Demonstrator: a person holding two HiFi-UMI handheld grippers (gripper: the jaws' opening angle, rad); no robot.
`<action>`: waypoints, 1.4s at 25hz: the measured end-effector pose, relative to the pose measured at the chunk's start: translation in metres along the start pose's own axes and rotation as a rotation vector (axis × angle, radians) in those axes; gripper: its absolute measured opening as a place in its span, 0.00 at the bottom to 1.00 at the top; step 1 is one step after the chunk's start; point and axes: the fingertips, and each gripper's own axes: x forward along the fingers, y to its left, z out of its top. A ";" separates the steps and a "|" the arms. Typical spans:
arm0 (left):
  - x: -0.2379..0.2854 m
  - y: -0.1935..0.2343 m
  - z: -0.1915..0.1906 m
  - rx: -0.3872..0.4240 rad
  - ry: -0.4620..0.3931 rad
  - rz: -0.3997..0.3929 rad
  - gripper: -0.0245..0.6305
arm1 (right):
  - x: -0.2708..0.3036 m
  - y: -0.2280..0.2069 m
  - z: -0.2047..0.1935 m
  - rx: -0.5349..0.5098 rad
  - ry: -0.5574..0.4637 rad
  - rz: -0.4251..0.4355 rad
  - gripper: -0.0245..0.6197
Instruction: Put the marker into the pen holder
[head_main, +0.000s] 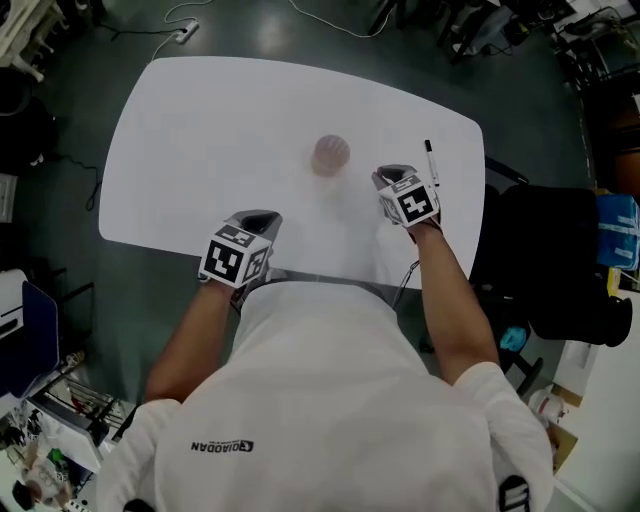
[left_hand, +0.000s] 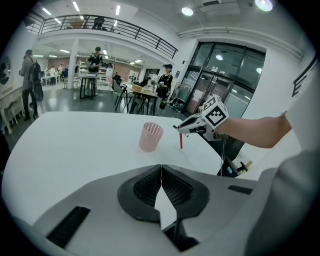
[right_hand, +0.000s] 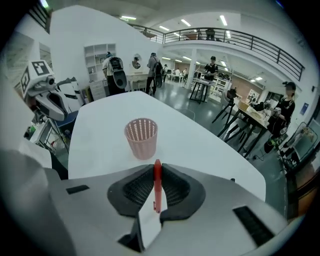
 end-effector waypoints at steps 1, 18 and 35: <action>0.001 -0.001 0.002 0.006 -0.003 -0.005 0.08 | -0.007 0.002 0.002 0.018 -0.027 -0.005 0.14; -0.012 0.003 0.019 0.040 -0.035 0.030 0.08 | -0.078 0.022 0.036 0.520 -0.449 0.110 0.14; -0.031 0.005 -0.016 -0.033 -0.042 0.063 0.08 | -0.039 -0.024 0.103 0.772 -0.589 0.066 0.14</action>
